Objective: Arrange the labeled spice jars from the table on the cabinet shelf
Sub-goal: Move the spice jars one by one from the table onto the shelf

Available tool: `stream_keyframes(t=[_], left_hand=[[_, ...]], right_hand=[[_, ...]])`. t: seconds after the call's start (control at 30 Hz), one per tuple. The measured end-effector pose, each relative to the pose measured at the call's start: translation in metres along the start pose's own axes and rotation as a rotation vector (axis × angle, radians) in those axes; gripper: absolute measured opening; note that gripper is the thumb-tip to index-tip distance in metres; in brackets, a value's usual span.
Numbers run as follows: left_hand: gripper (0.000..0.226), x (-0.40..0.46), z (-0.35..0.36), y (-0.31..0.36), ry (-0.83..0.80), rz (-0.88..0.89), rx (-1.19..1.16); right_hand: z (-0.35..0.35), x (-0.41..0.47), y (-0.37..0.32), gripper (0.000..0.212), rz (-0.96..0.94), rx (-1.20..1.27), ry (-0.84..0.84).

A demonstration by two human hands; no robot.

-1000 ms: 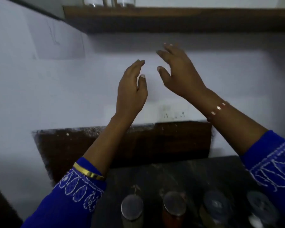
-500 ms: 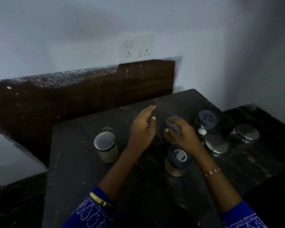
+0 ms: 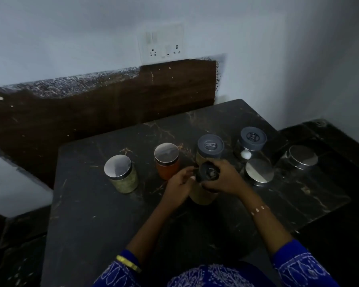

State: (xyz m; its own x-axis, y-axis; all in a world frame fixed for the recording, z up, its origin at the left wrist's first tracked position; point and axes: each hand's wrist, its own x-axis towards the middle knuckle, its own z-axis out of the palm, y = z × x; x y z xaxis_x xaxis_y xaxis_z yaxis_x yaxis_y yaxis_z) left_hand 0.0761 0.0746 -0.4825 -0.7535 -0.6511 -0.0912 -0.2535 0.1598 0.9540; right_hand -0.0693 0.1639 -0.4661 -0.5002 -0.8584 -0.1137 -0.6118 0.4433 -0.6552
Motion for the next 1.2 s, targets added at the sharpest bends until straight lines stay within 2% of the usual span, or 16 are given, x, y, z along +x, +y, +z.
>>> stream_keyframes(t=[0.1, 0.17, 0.27, 0.33, 0.37, 0.43, 0.5, 0.57, 0.63, 0.67, 0.73, 0.83, 0.9, 1.03, 1.13, 1.2], left_hand=[[0.041, -0.003, -0.004, 0.011, 0.029, 0.07, -0.012], [0.055, -0.003, -0.006, 0.028, 0.054, 0.171, 0.041], [0.09, 0.007, -0.01, 0.059, 0.231, 0.312, 0.309], [0.094, 0.011, -0.016, 0.085, 0.367, 0.33, 0.342], [0.089, 0.012, -0.021, 0.097, 0.389, 0.321, 0.266], [0.073, 0.013, -0.036, 0.116, 0.395, 0.32, 0.046], [0.069, 0.015, -0.053, 0.132, 0.403, 0.282, -0.153], [0.082, 0.014, -0.068, 0.147, 0.278, 0.299, -0.457], [0.085, 0.015, -0.08, 0.161, 0.132, 0.36, -0.705], [0.083, 0.015, -0.084, 0.167, 0.094, 0.377, -0.779], [0.077, 0.019, -0.092, 0.176, 0.125, 0.393, -0.827], [0.054, 0.027, -0.098, 0.189, 0.339, 0.378, -0.715], [0.048, 0.029, -0.101, 0.199, 0.434, 0.402, -0.6], [0.041, 0.031, -0.11, 0.216, 0.577, 0.454, -0.553], [0.049, 0.032, -0.114, 0.226, 0.561, 0.506, -0.571], [0.054, 0.031, -0.118, 0.235, 0.518, 0.526, -0.588]], right_hand=[[-0.03, 0.011, -0.02, 0.08, 0.01, 0.169, 0.029], [-0.051, 0.02, -0.041, 0.075, 0.043, 0.283, 0.031], [-0.078, 0.033, -0.078, 0.067, 0.099, 0.405, 0.084], [-0.093, 0.036, -0.101, 0.068, 0.018, 0.442, 0.113], [-0.102, 0.035, -0.11, 0.065, -0.042, 0.486, 0.116], [-0.118, 0.033, -0.125, 0.044, -0.174, 0.622, 0.118], [-0.13, 0.033, -0.132, 0.03, -0.279, 0.746, 0.114], [-0.134, 0.03, -0.137, 0.035, -0.354, 0.752, 0.056], [-0.131, 0.025, -0.14, 0.038, -0.427, 0.729, -0.024], [-0.127, 0.022, -0.144, 0.04, -0.445, 0.751, -0.055], [-0.121, 0.017, -0.155, 0.053, -0.486, 0.812, -0.049], [-0.112, 0.016, -0.174, 0.061, -0.552, 0.892, 0.082], [-0.109, 0.016, -0.184, 0.062, -0.598, 0.952, 0.144], [-0.109, 0.018, -0.199, 0.073, -0.724, 0.729, 0.362], [-0.109, 0.02, -0.211, 0.08, -0.837, 0.522, 0.555], [-0.11, 0.022, -0.218, 0.081, -0.879, 0.479, 0.646]])
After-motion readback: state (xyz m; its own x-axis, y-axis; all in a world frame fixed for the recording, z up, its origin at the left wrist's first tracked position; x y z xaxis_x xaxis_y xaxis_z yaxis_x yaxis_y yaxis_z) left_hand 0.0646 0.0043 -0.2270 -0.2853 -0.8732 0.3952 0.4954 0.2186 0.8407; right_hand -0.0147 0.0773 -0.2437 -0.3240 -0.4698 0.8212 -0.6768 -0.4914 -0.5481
